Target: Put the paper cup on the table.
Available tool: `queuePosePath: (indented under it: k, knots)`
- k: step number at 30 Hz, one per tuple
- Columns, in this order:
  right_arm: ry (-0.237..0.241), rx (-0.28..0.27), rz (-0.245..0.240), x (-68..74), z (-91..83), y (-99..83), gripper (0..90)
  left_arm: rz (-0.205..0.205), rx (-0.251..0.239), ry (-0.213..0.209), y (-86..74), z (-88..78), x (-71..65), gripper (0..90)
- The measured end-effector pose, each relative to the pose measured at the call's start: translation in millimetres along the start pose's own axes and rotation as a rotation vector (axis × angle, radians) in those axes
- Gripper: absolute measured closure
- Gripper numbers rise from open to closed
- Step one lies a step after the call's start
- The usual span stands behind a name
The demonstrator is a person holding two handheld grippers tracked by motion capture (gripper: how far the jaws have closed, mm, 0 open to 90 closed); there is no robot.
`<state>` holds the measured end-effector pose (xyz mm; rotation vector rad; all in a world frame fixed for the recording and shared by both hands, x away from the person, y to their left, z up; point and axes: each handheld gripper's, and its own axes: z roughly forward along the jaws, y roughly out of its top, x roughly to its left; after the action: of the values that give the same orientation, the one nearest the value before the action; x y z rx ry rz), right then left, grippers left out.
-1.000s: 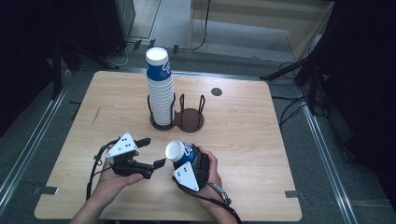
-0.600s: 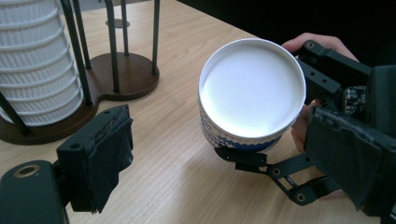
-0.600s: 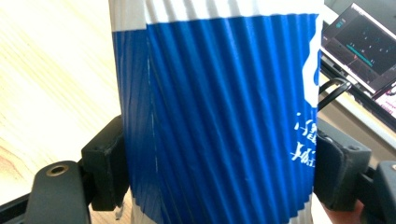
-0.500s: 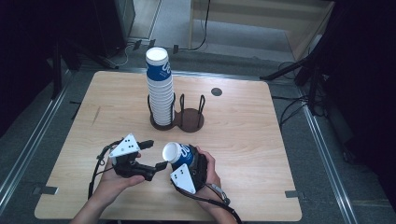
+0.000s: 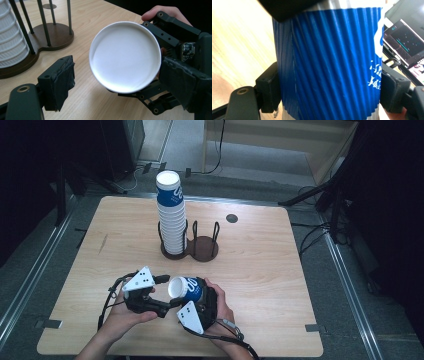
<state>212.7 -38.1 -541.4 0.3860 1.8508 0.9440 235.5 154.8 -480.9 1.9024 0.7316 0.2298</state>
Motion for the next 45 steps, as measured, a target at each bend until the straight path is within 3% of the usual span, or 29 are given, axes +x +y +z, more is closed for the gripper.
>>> queuePosePath:
  k: [12, 21, 31, 35, 45]
  knots:
    - [0.021, -0.024, -0.049, 6.2, -1.9, 2.6, 20.4, -0.001, 0.035, -0.027, 0.2, 3.2, -2.9, 16.3]
    - [0.045, -0.037, -0.078, 9.6, -3.2, 5.4, 20.1, -0.010, 0.050, -0.017, 0.0, 4.7, -4.2, 21.7]
    - [0.063, -0.028, -0.071, 9.3, -2.7, 6.1, 18.1, -0.015, 0.044, -0.039, -0.5, 3.5, -1.9, 27.1]
    - [0.069, -0.020, -0.052, 6.6, -3.1, 6.3, 13.2, -0.024, 0.040, -0.041, -0.6, 2.9, -0.4, 27.7]
    - [0.082, -0.045, -0.009, -2.6, -8.2, 9.5, 8.5, -0.025, -0.031, 0.007, -1.5, -3.1, 5.0, 27.8]
